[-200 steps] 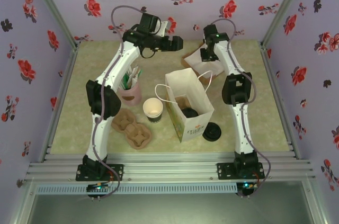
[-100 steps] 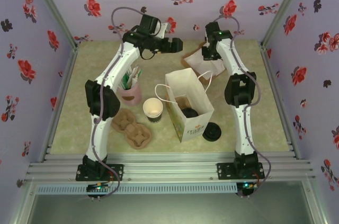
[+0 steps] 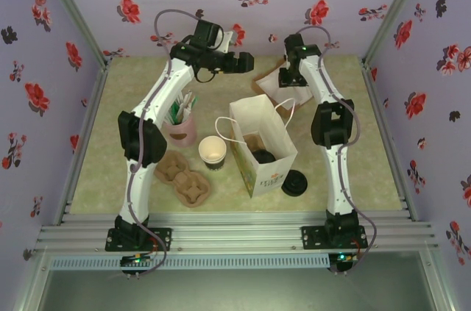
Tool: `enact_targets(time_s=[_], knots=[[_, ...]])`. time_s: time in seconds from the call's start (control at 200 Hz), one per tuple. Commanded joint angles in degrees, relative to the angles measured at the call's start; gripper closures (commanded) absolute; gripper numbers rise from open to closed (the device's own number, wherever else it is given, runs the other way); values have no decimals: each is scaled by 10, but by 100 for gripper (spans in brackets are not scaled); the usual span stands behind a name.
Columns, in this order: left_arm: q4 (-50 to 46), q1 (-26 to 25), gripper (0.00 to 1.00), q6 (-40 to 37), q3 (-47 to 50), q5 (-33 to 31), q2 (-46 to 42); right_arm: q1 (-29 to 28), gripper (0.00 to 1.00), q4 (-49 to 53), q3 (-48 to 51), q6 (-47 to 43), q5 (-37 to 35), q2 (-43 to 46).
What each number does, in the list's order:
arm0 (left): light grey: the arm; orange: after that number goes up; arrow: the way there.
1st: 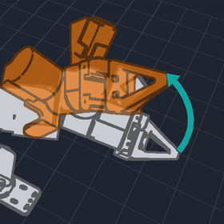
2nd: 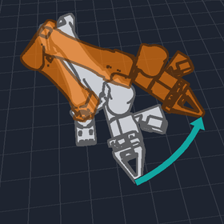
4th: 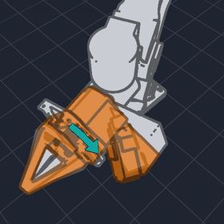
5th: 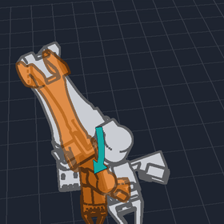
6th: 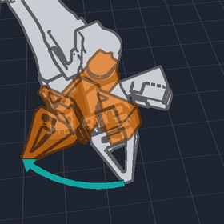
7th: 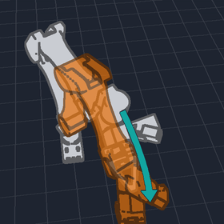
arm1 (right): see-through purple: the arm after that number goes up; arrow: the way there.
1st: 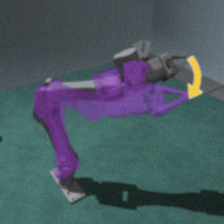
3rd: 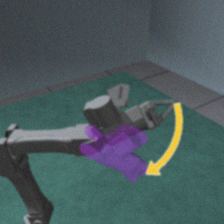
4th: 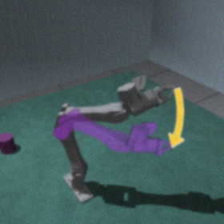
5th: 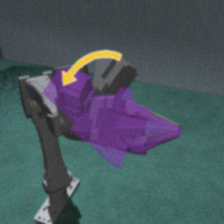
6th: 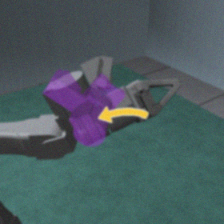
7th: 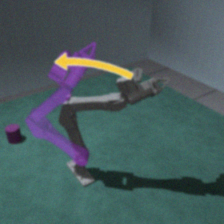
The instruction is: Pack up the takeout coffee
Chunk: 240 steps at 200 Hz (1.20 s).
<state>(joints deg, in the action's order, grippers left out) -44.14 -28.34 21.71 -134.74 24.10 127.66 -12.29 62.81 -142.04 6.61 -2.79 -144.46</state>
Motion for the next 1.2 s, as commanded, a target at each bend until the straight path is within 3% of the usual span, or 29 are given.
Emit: enact_targets(time_s=[0.0,0.14,0.33,0.56,0.895,1.195], knots=[[7,-4,1,-16,6,9,-24,4,46,-5,-13,7,2,-18],[5,-3,1,-17,6,8,-24,5,50,-8,-17,11,16,-28],[2,-2,1,-19,6,7,-26,4,85,-6,-21,15,18,-31],[11,-3,1,-19,18,6,-42,4,100,2,-21,17,7,5],[82,-3,1,-26,120,-11,-128,5,100,-40,38,36,-15,106],[139,-6,1,-55,219,-15,-213,10,100,-56,75,46,7,160]])
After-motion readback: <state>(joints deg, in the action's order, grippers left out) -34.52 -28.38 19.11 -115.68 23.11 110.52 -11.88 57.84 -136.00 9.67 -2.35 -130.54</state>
